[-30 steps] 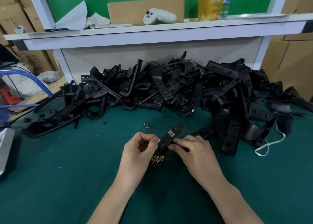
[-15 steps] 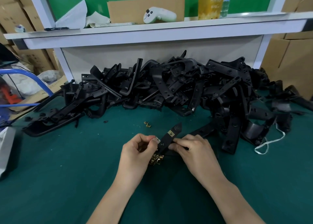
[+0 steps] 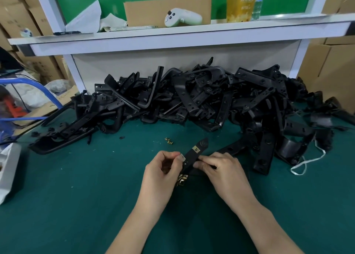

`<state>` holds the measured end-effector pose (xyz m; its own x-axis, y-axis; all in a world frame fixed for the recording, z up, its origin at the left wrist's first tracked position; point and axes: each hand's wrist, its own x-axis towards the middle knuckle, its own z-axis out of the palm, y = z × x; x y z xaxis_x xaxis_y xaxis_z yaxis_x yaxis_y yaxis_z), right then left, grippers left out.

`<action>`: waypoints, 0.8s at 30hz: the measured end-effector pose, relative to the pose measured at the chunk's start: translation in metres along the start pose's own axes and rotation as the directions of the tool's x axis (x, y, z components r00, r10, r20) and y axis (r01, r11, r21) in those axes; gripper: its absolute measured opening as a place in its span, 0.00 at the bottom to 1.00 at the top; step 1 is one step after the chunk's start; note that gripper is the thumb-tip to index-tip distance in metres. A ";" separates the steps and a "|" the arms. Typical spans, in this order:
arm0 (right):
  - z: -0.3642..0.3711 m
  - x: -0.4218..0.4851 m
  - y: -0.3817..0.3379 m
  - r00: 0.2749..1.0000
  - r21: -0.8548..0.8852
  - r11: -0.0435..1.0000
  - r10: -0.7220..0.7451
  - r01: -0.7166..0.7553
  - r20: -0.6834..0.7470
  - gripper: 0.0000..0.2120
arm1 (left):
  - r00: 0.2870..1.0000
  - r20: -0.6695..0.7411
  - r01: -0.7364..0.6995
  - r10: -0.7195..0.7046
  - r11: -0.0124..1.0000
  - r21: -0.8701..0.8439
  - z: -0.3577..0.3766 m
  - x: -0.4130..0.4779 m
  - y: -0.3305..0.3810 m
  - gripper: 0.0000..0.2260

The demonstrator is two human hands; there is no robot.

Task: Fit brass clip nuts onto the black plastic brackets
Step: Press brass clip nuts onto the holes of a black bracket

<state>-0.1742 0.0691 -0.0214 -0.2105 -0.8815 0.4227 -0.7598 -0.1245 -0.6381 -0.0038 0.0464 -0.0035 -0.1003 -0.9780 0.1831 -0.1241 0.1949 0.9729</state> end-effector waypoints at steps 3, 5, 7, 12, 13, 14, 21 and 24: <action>-0.001 0.001 0.000 1.000 0.002 1.000 0.012 -0.012 -0.007 0.12 | 0.997 0.067 -0.048 0.039 0.989 0.139 -0.001 -0.002 -0.003 0.11; -0.001 0.001 0.001 1.000 0.004 1.000 0.009 -0.009 -0.014 0.11 | 0.994 0.082 -0.088 0.066 0.949 0.302 -0.003 -0.002 -0.006 0.15; -0.001 0.001 0.001 1.000 0.003 1.000 0.006 -0.006 -0.012 0.10 | 0.992 0.059 -0.127 0.113 0.909 0.396 -0.003 -0.003 -0.006 0.14; 0.000 0.001 0.001 1.000 -0.009 1.000 -0.008 0.008 -0.014 0.11 | 0.959 0.053 -0.266 0.277 0.822 0.503 0.000 -0.005 -0.003 0.11; 0.000 0.001 0.002 1.000 -0.016 1.000 -0.010 0.010 -0.009 0.11 | 0.957 0.052 -0.272 0.286 0.819 0.505 0.000 -0.005 -0.003 0.11; 0.000 0.001 0.002 1.000 -0.020 1.000 -0.011 0.011 -0.005 0.11 | 0.955 0.050 -0.278 0.294 0.818 0.504 0.000 -0.005 -0.004 0.10; 0.001 0.000 0.002 1.000 -0.035 0.999 -0.021 0.021 -0.005 0.10 | 0.940 0.055 -0.316 0.336 0.801 0.509 -0.001 -0.005 -0.008 0.09; 0.001 0.000 0.001 1.000 -0.045 0.999 -0.018 0.018 -0.004 0.10 | 0.932 0.054 -0.332 0.357 0.786 0.521 -0.001 -0.004 -0.008 0.09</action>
<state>-0.1745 0.0690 -0.0226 -0.1991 -0.8775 0.4362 -0.7901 -0.1196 -0.6012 -0.0012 0.0484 -0.0121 -0.1913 -0.8382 0.5107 -0.5787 0.5166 0.6310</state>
